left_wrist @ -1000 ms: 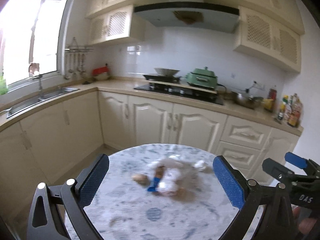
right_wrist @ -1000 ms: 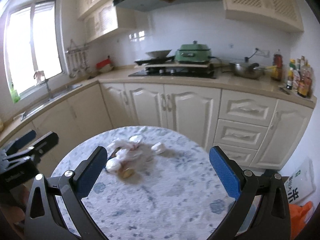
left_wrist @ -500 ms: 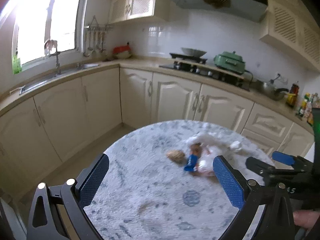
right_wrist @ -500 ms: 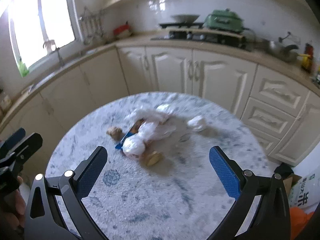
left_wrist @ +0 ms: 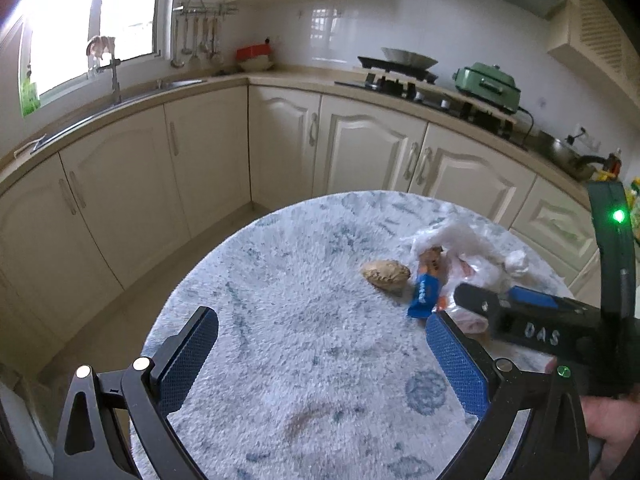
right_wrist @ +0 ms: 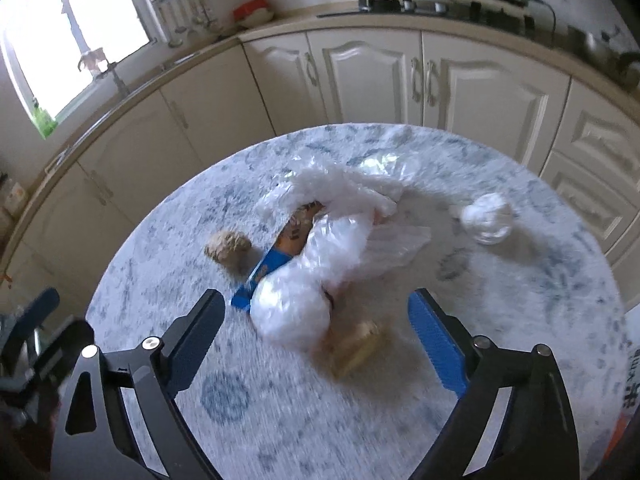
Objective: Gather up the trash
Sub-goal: 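Grasp the brown lump with the left tool while the right tool grasps the plastic bag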
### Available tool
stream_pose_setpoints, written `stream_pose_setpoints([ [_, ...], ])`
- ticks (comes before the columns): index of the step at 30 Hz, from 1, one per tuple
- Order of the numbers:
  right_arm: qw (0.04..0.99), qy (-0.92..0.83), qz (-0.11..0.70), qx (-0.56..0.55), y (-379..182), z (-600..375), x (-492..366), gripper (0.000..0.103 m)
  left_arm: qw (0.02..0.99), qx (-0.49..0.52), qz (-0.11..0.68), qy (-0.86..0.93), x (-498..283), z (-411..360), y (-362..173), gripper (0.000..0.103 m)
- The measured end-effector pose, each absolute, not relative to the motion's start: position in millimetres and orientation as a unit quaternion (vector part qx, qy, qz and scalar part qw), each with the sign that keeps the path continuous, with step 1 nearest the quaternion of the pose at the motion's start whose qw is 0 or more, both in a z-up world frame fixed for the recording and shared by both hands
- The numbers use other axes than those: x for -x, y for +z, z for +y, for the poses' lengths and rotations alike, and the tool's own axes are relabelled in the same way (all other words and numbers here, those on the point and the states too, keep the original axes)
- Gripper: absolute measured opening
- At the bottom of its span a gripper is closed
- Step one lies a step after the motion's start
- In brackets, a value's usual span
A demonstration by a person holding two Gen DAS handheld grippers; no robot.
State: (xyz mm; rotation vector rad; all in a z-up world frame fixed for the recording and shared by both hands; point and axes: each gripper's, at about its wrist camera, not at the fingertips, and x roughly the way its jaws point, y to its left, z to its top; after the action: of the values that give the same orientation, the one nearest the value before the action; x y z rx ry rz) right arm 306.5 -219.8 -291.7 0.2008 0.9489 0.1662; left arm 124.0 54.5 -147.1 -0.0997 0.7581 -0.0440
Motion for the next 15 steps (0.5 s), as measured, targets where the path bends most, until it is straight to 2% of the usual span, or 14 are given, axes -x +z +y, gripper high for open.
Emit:
stream_pose_setpoints([
  [2, 0.878, 0.072, 0.458, -0.115, -296, -222, -316, 0.084, 0.926, 0.051, 0.373, -0.021, -134, 55, -151, 0.102],
  [6, 0.871, 0.036, 0.473, -0.128, -307, -227, -334, 0.067, 0.924, 0.052, 0.378, -0.021, -155, 53, -160, 0.102],
  [8, 0.875, 0.019, 0.469, -0.119, -311, -228, -339, 0.066, 0.924, 0.05, 0.379, -0.022, -166, 53, -163, 0.102],
  [12, 0.885, 0.001, 0.466, -0.029, -315, -208, -347, 0.063, 0.922, 0.047, 0.384, -0.025, -185, 48, -170, 0.102],
  [14, 0.889, 0.009, 0.457, -0.008, -315, -204, -345, 0.049, 0.921, 0.044, 0.386, -0.026, -194, 46, -174, 0.102],
  [15, 0.89, 0.015, 0.456, -0.009, -314, -205, -343, 0.035, 0.921, 0.041, 0.385, -0.027, -199, 44, -175, 0.102],
])
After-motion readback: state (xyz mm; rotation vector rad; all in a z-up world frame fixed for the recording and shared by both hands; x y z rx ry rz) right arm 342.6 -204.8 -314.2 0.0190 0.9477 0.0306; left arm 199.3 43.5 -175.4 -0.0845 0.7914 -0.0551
